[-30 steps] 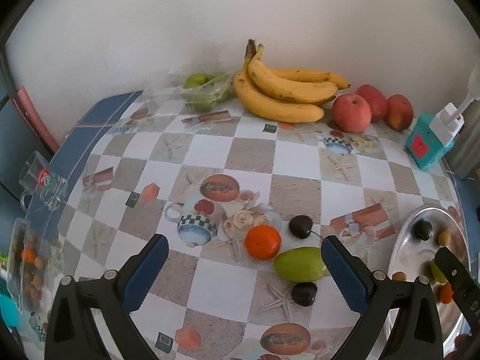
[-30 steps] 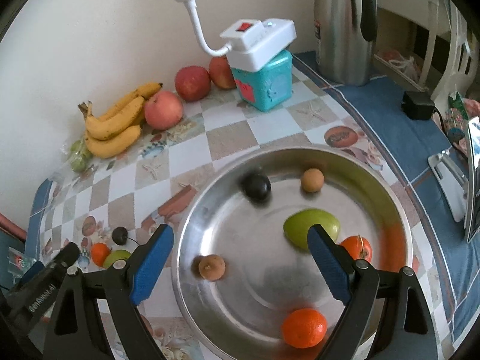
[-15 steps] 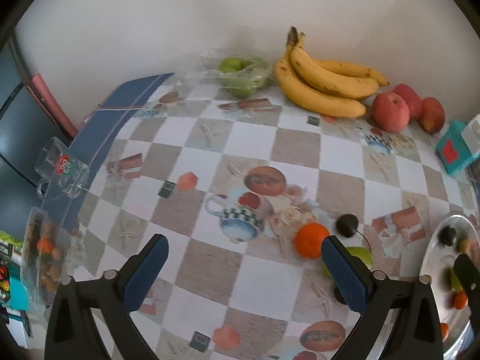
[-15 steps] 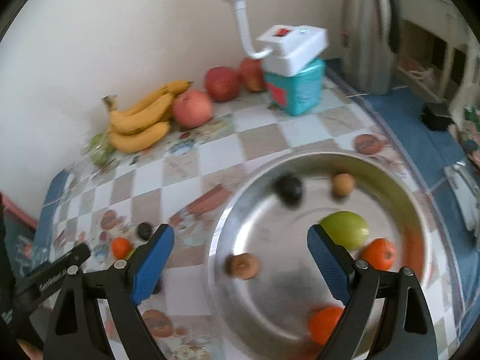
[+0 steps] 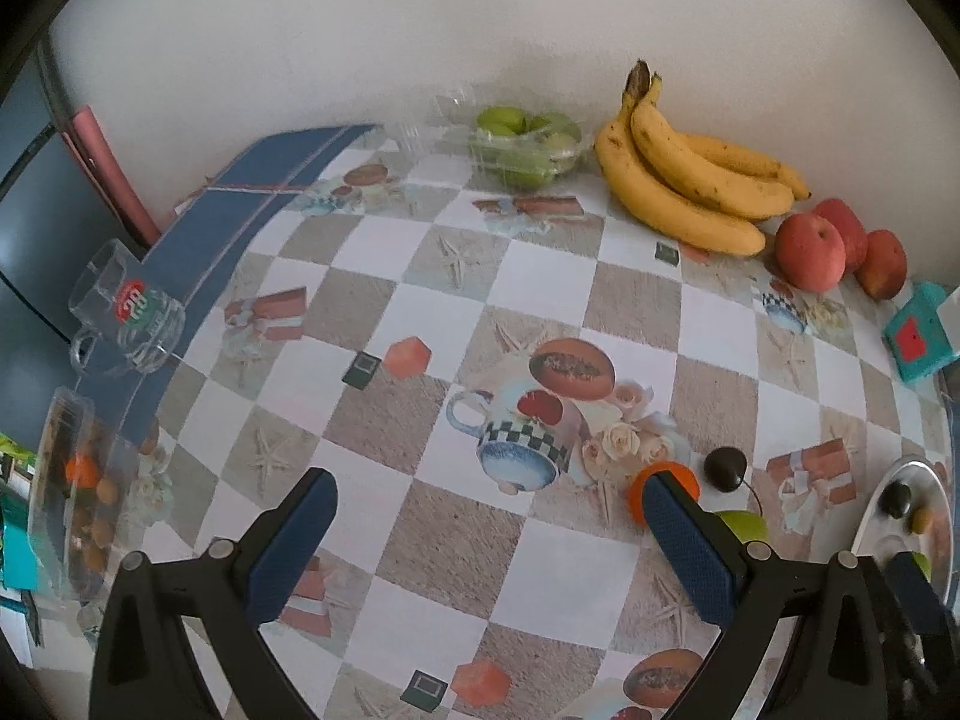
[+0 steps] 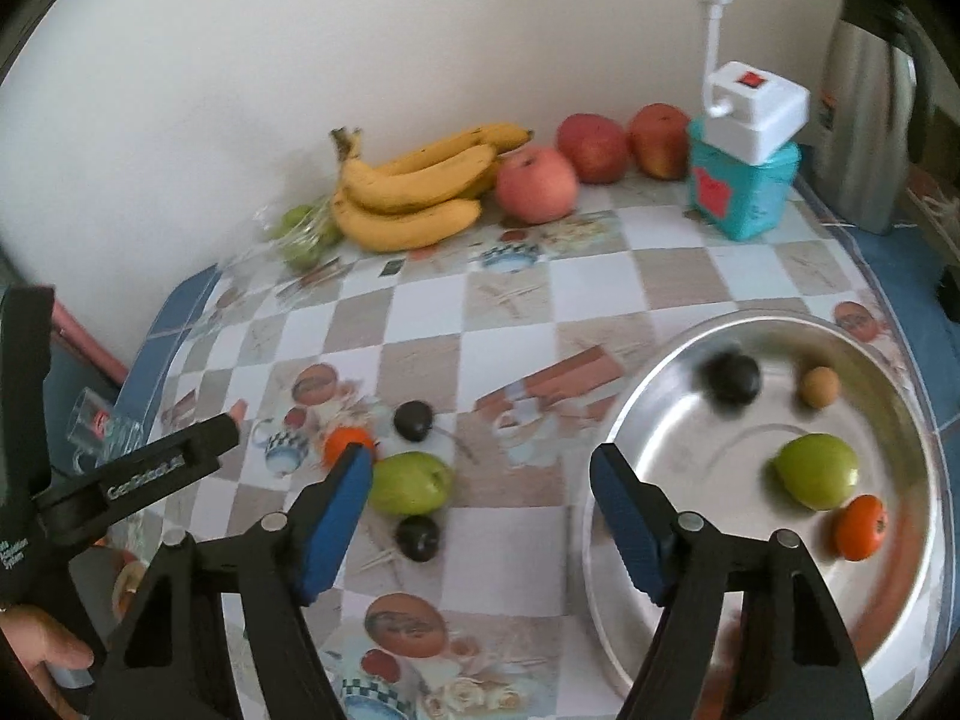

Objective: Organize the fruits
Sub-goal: 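Move the open right tool to a black plum on the table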

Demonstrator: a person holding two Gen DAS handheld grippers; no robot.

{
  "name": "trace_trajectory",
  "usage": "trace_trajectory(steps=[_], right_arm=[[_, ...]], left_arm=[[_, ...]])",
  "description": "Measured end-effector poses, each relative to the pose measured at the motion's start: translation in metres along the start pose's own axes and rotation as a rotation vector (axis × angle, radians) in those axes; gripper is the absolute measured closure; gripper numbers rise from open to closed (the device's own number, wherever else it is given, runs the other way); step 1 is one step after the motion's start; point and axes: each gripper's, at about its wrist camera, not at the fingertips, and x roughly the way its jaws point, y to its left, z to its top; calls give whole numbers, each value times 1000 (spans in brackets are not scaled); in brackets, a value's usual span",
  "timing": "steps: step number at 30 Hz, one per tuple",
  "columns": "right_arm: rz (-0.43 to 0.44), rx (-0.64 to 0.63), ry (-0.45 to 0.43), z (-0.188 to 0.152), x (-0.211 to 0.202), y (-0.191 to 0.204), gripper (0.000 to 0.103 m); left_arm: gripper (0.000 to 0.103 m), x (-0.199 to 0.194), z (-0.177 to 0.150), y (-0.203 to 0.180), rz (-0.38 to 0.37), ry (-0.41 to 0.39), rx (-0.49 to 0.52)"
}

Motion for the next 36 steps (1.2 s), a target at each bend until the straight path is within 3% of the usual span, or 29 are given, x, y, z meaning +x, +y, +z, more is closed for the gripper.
trace_trajectory(steps=[11,19,36], right_arm=[[8,-37,85,-13,24,14,27],[-16,-41,175,-22,43,16,27],[-44,-60,257,-33,63,17,27]], left_arm=[[0,31,-10,-7,-18,102,8],[0,41,-11,-1,-20,129,-22],[0,56,-10,12,-47,177,-43]])
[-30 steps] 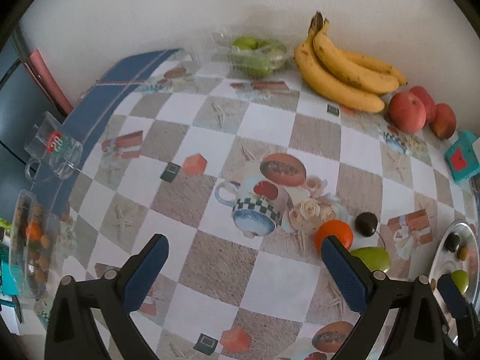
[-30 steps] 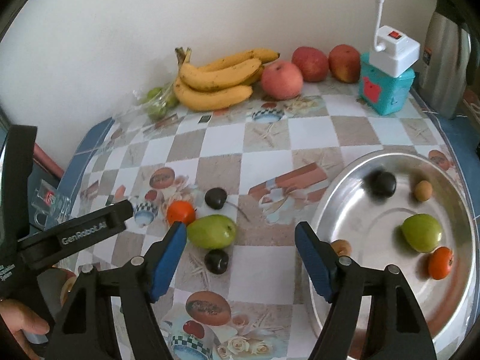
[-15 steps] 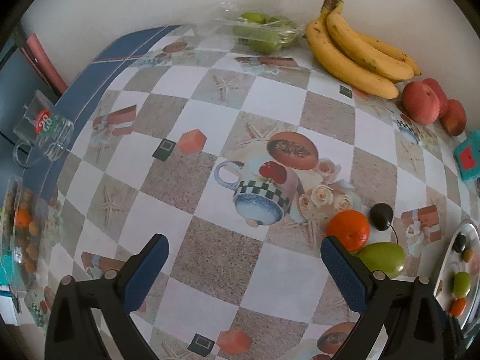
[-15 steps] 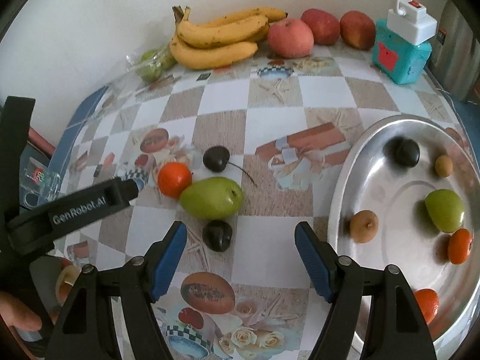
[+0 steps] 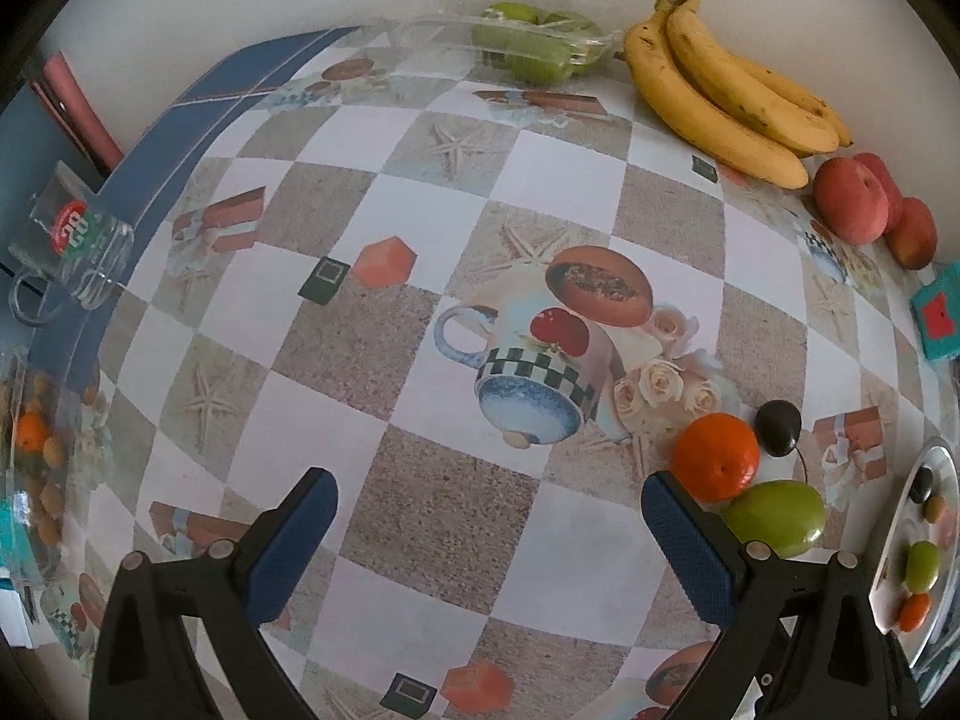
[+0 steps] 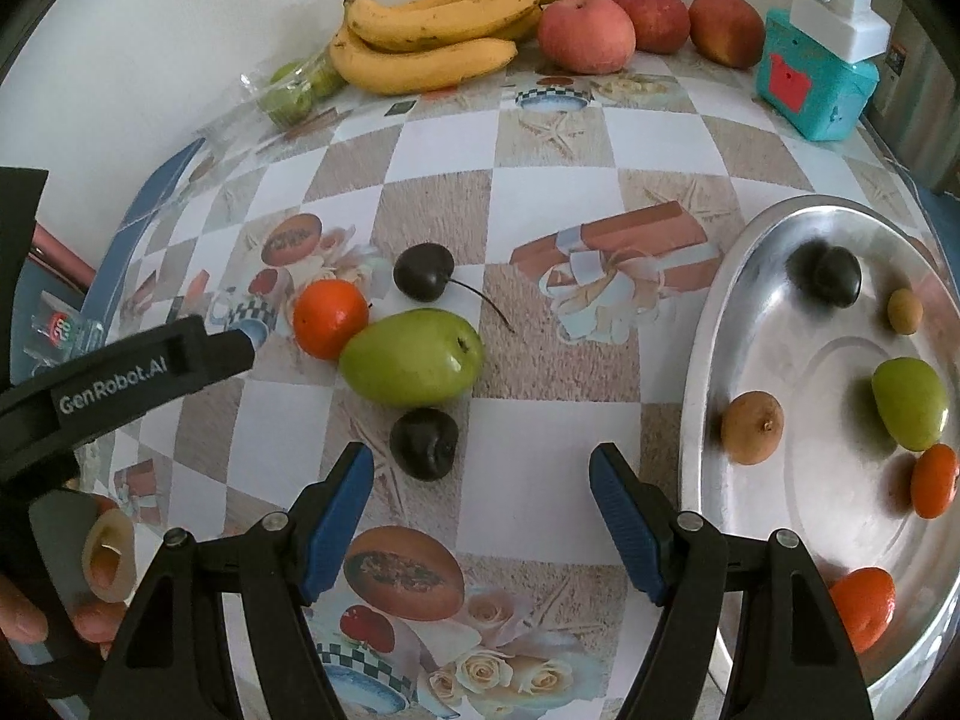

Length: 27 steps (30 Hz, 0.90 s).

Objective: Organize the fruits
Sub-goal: 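Move the open right tool to a black plum on the table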

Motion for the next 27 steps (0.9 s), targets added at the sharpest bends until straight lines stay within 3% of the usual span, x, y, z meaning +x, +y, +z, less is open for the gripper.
trace_trajectory(steps=[12,15,27], right_arm=[[-75,-124,-2,-2,14,25,27],[-91,-166,-9,-3,15,32,37],[-133,-230,-31,-6,19,40,41]], left_arm=[[0,2,6,14,-21,8,-47],[0,4,6,15,-26,15,-48],[0,4,5,16,-37,16,-53]])
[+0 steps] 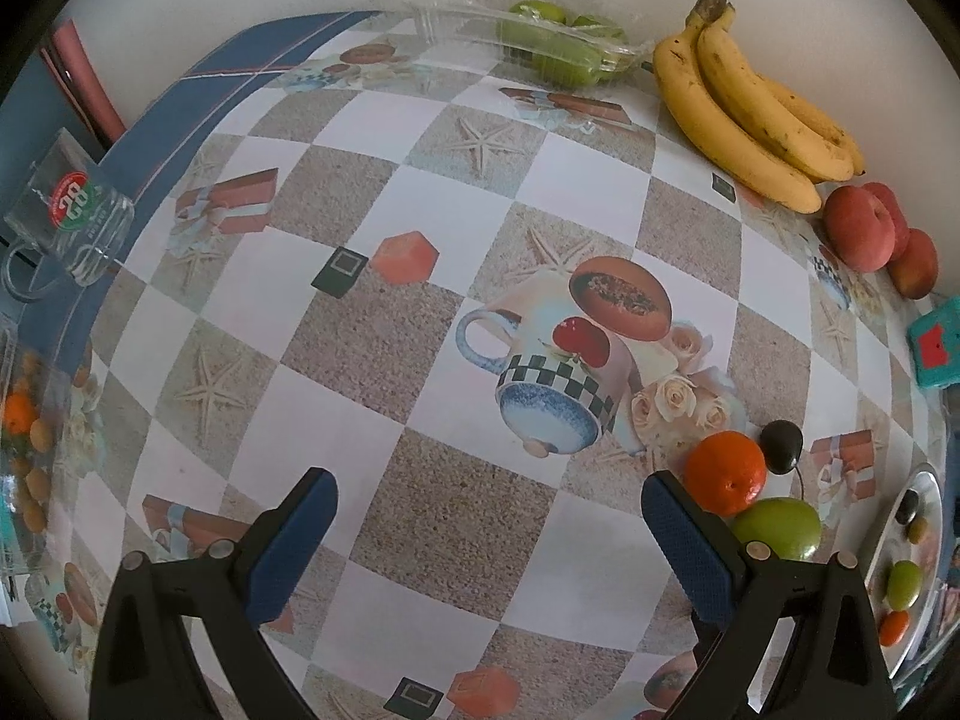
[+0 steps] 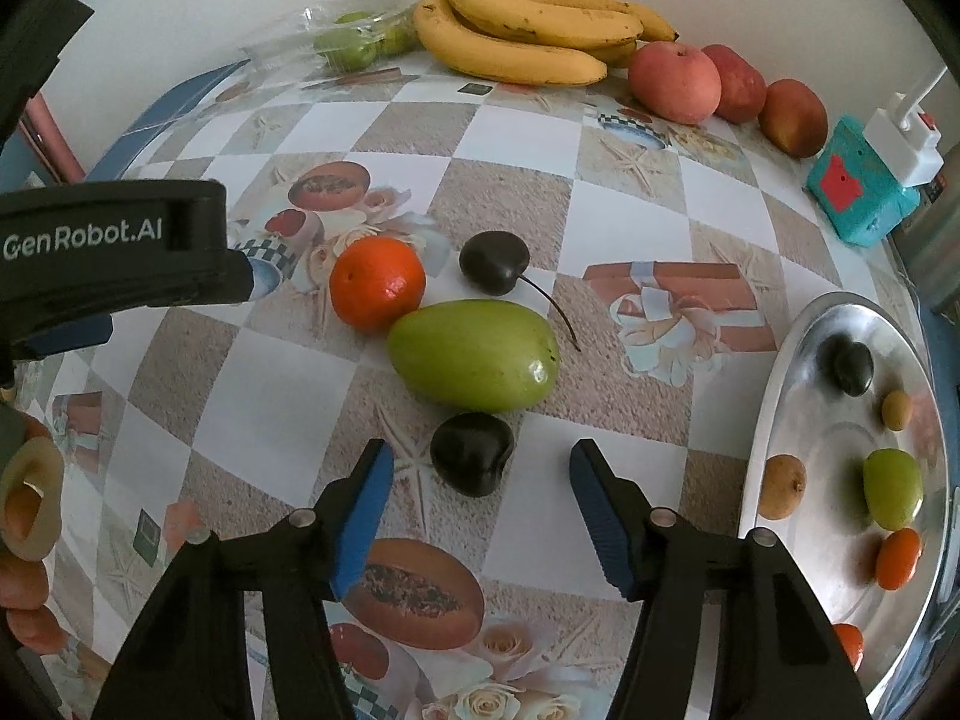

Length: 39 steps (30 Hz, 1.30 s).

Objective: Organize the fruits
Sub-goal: 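Move the open right tool to a black plum on the table, then close the right tool on the black plum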

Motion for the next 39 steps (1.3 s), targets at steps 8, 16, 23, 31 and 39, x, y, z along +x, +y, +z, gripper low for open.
trace_trajectory(steps=[8,16,23,31,39], right_arm=[[-4,4,-10,1,0,-1,52],[-5,9,-15,-1,-2,-1,60],[26,17,-15,0,-3,0,72],[43,21,-16,0,-4,1,76],[88,62,-10,0,-5,-5,77]], left_arm=[[0,-3,0,1,-7,1,-5],[0,-5,0,0,-13,2,-7],[0,-5,0,-2,-18,3,-7],[0,-6,-1,-1,-21,-1,-2],[0,-12,-1,-5,-14,-28,16]])
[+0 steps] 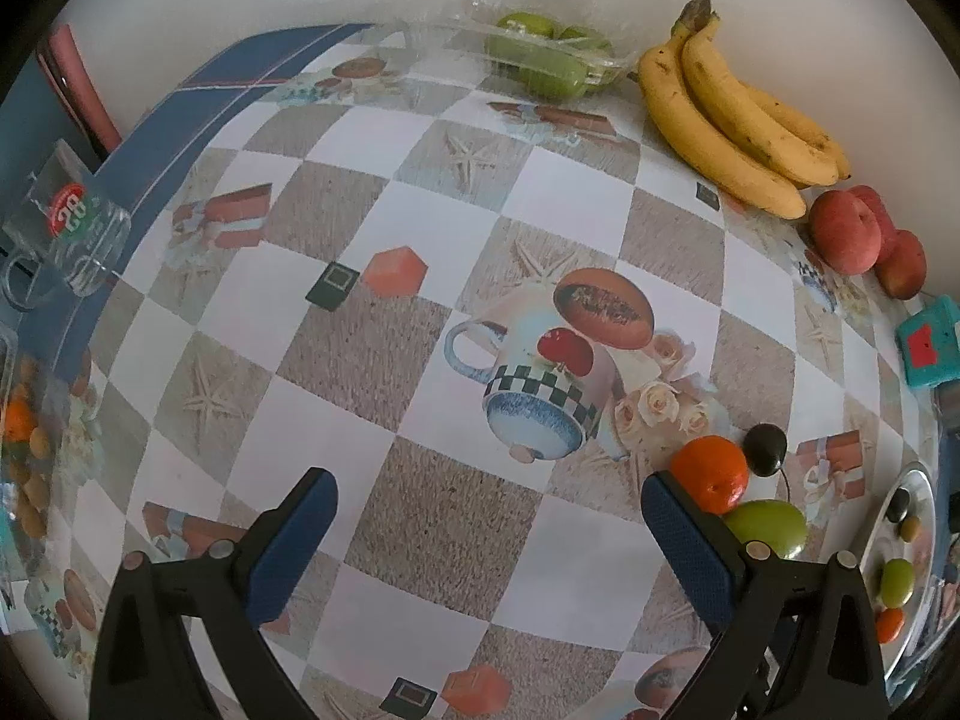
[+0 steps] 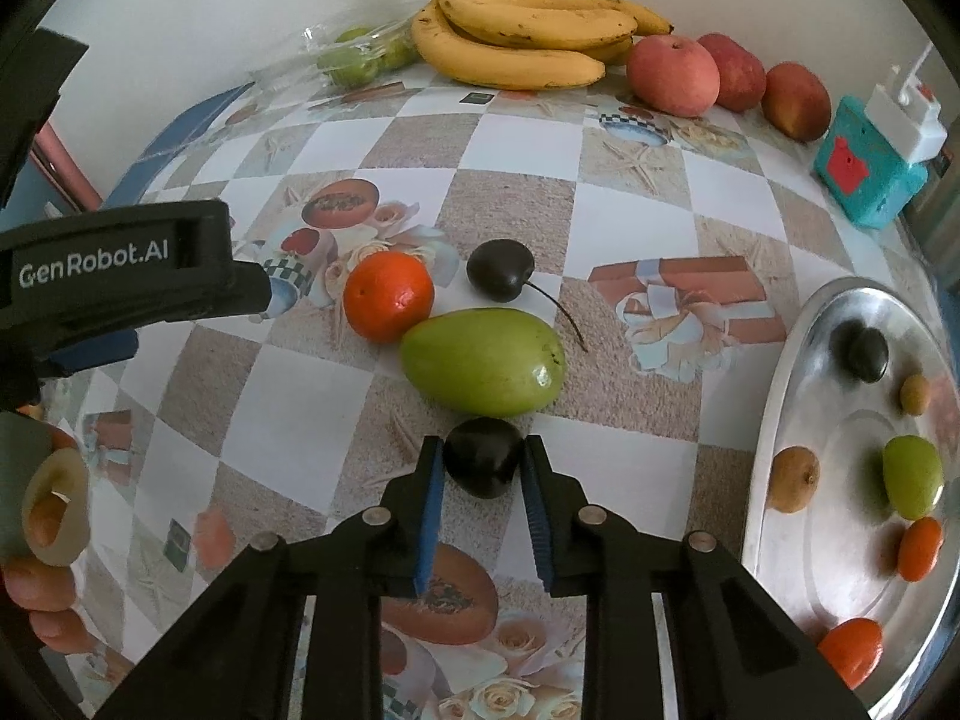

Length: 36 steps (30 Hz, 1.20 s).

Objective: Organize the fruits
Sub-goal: 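Close the right tool on the black plum, then lift the black plum with the right tool toward the steel plate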

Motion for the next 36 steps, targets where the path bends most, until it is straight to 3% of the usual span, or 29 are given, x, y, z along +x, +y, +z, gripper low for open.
trace_trajectory(steps=[9,14,20,32,36], right_arm=[[73,91,-25,2,-20,-7,77],[64,160,-51,3,-38,-15,77],[1,189,-127,7,-62,-25,77],[-32,306,-133,-3,-70,-83,77],[-33,342,-144,-5,-73,-96,77]], left_arm=[[1,-9,-3,-15,20,-41,52],[1,-15,-5,-28,39,-67,93],[1,-21,-13,-46,-1,-69,140],[1,-13,-25,-72,-75,-19,169],[4,-9,-29,-83,-64,-1,194]])
